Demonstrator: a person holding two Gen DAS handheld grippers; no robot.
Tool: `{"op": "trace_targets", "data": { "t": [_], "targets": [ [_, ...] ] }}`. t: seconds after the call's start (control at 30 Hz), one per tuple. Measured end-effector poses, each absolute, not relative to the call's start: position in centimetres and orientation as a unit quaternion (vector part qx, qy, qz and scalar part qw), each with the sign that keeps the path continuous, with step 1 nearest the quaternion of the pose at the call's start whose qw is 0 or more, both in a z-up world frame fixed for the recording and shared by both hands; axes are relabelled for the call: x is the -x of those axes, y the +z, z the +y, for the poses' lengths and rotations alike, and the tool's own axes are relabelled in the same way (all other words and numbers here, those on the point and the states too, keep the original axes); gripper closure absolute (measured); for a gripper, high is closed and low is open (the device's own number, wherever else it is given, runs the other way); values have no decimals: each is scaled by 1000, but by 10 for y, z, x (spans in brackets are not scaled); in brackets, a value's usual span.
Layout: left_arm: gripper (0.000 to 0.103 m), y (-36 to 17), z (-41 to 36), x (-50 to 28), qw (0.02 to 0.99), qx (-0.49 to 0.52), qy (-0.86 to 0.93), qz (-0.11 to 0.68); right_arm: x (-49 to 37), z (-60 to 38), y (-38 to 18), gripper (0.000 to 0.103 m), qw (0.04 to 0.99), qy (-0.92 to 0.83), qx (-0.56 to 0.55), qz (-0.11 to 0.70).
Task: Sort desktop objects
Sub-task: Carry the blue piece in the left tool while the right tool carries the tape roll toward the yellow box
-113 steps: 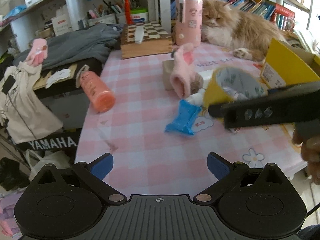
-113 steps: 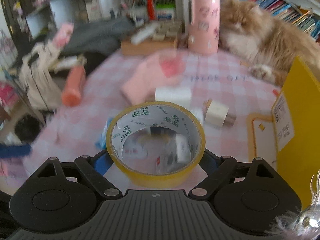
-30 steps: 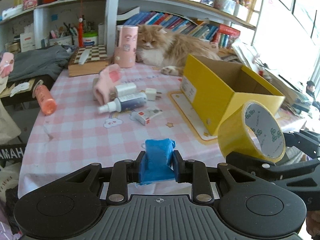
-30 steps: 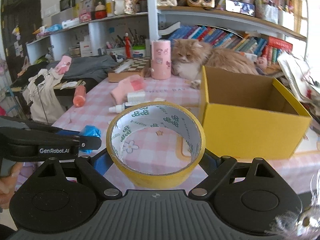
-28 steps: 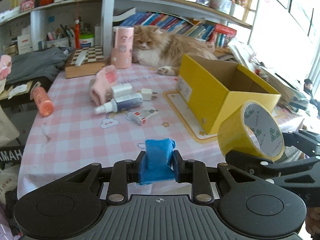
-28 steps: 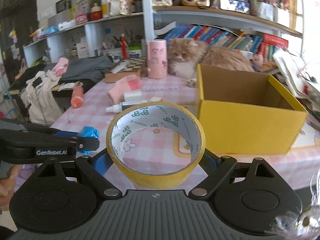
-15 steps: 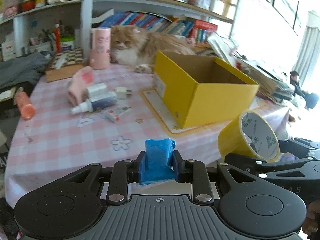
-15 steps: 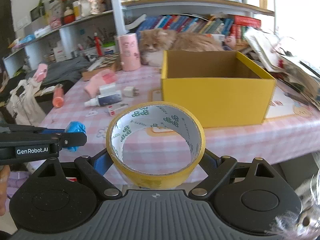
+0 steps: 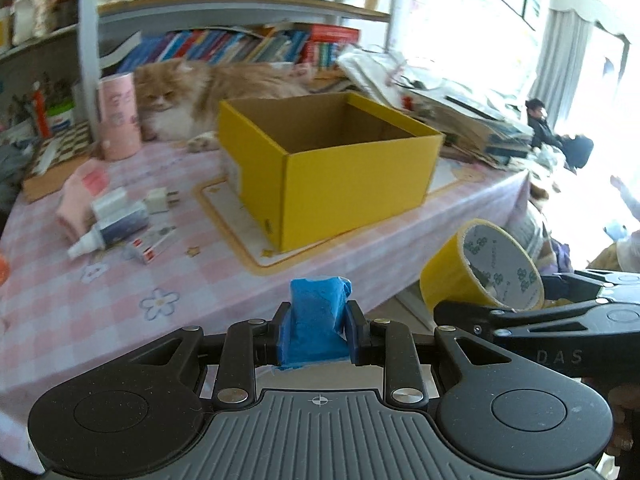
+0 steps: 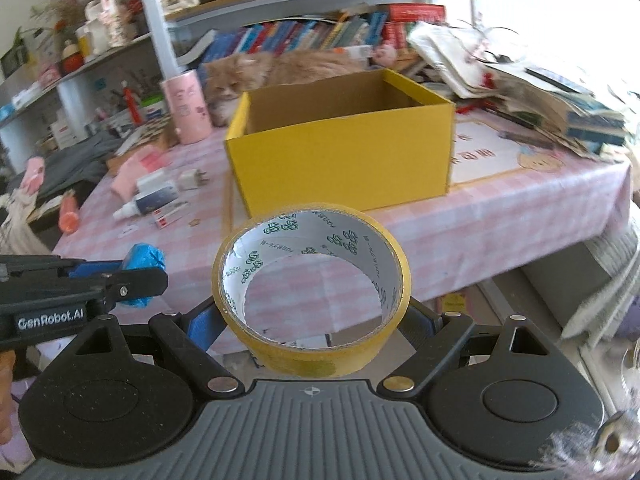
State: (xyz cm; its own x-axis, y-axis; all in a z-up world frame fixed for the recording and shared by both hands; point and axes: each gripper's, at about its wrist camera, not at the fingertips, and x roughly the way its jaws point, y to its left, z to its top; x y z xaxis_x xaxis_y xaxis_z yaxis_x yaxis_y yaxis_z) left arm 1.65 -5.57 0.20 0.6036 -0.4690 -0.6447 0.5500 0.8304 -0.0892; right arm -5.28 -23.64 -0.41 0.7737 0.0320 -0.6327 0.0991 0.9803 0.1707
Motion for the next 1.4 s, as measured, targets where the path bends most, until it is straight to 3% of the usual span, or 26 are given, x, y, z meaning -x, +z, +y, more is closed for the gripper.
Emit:
{"op": "trace_targets", "data": {
  "t": [0.57,1.4],
  "targets": [
    [77,7,-92,-15,873,-86,-358,320,69,-260,-1,15,931,-73,-113,338],
    [78,11,-79,-34,883,-56,-343,317,44,-248,5,15,929,-56,-73,358]
  ]
}}
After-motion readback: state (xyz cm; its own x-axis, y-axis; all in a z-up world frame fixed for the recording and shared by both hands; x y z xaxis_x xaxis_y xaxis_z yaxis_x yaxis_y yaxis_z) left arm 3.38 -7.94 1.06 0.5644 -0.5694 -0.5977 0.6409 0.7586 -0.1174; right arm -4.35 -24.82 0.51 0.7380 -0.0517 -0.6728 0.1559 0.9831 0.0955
